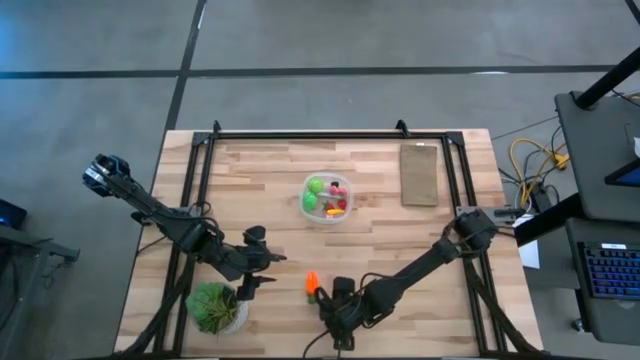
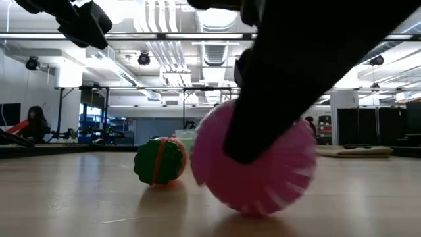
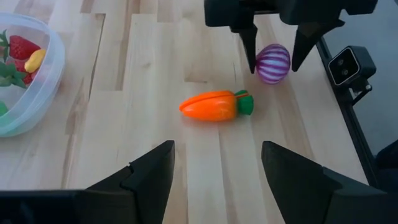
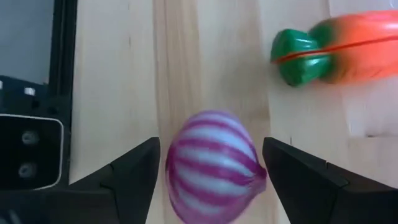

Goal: Pick and placing Produce into tupperware
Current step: Put the purple onion into the transparent container

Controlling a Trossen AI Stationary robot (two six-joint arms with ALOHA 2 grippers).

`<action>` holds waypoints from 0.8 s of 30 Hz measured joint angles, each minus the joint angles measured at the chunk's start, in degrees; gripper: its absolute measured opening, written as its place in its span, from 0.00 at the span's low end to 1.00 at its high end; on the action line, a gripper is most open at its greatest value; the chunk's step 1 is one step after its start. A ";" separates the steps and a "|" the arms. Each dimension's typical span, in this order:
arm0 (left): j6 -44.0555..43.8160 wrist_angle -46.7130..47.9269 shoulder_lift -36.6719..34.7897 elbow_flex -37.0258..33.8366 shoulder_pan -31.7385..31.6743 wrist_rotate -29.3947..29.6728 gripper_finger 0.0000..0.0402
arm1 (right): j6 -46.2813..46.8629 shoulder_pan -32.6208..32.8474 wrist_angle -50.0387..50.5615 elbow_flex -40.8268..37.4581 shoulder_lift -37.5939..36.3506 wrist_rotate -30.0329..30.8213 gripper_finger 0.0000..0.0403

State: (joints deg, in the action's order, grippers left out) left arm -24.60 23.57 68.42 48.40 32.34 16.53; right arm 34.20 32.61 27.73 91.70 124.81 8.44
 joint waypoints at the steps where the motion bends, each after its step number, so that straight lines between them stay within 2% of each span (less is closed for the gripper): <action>1: 0.00 0.00 0.02 0.00 0.00 0.00 0.57 | 0.00 -0.01 0.49 0.00 -0.01 0.01 0.69; 24: -0.17 0.13 0.02 0.00 0.00 -0.02 0.56 | 2.36 -2.03 2.03 -0.02 0.17 2.65 0.69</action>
State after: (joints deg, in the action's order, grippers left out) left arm -24.77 23.70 68.45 48.40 32.34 16.51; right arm 36.56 30.57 29.76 91.68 124.99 11.09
